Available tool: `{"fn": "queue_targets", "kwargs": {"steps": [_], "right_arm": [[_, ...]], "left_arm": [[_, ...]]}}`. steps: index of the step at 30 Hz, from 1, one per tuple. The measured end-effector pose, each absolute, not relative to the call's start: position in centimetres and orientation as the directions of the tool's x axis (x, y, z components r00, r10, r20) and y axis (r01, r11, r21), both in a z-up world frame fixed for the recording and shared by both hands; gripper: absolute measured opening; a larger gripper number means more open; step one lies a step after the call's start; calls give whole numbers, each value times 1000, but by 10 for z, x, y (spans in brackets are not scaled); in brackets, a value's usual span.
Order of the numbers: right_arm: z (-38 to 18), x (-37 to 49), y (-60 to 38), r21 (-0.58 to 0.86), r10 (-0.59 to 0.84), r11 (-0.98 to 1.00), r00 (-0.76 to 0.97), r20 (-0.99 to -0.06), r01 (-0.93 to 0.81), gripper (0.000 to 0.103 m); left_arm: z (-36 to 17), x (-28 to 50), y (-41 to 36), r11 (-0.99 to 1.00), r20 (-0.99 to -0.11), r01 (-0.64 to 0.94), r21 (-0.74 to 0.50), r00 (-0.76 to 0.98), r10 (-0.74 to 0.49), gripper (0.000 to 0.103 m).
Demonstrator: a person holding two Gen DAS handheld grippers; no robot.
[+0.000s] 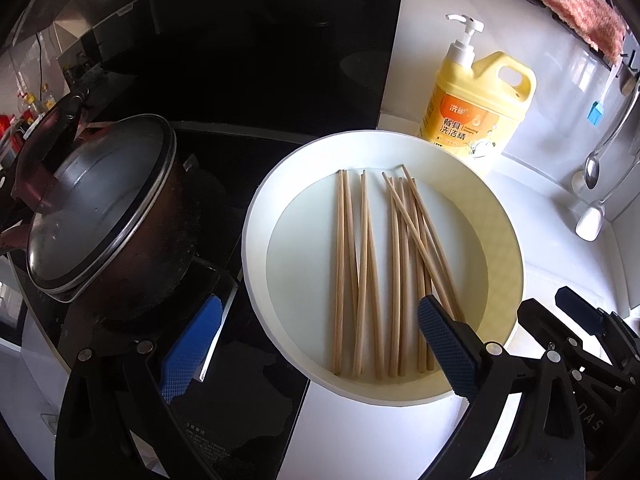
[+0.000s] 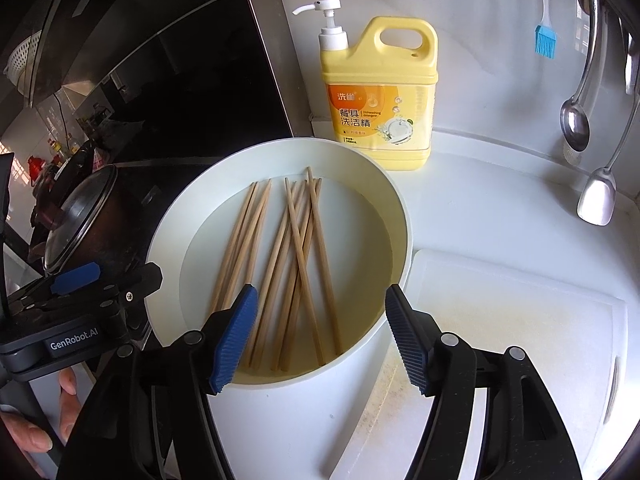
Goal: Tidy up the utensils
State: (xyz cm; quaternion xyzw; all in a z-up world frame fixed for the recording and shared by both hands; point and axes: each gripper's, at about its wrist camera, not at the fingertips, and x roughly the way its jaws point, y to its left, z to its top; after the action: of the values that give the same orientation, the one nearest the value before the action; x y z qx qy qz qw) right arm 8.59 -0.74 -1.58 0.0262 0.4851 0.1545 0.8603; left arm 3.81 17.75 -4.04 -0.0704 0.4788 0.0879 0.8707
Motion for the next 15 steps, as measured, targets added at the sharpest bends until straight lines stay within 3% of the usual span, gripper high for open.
{"fn": "queue_targets", "kwargs": {"steps": [15], "right_arm": [[-14, 84, -7, 196, 290, 952, 481, -827, -237, 64]], "left_arm": [[-40, 38, 180, 976, -857, -214, -32, 508, 83, 97]]}}
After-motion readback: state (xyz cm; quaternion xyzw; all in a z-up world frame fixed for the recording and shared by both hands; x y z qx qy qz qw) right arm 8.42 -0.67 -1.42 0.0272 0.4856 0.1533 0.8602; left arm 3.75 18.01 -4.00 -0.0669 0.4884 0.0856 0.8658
